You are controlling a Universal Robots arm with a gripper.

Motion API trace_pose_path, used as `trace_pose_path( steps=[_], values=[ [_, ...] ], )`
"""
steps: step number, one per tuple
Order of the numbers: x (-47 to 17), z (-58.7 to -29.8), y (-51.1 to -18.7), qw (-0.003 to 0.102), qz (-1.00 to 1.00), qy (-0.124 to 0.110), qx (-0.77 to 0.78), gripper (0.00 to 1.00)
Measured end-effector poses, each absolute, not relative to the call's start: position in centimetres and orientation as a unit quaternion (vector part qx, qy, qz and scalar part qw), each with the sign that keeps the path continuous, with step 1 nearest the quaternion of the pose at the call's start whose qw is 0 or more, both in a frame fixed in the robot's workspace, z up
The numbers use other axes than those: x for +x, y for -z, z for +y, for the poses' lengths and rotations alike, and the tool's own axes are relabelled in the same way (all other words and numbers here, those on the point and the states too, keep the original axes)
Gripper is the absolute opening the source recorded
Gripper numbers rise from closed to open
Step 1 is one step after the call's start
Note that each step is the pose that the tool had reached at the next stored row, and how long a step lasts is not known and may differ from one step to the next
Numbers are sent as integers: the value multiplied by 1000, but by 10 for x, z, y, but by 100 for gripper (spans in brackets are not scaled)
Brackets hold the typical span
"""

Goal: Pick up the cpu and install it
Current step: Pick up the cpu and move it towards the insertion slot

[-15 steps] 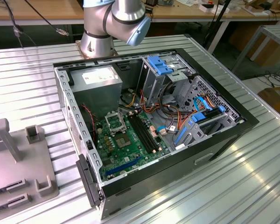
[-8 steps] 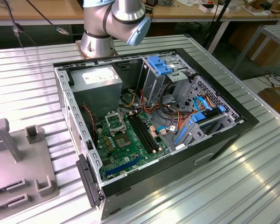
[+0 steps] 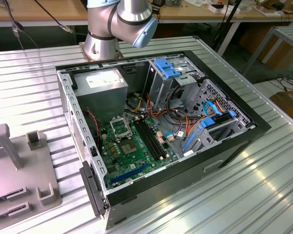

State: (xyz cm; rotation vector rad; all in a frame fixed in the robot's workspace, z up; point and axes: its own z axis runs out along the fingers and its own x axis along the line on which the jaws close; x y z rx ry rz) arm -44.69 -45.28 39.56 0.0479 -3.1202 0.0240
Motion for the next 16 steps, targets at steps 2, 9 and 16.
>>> trace_pose_path(
  steps=[2,9,16],
  values=[
    [-447,-453,-399,11,-1000,-8,15,47],
    [-447,-453,-400,11,-1000,-8,15,47],
    [-426,-453,-400,11,-1000,-8,15,47]
  ],
)
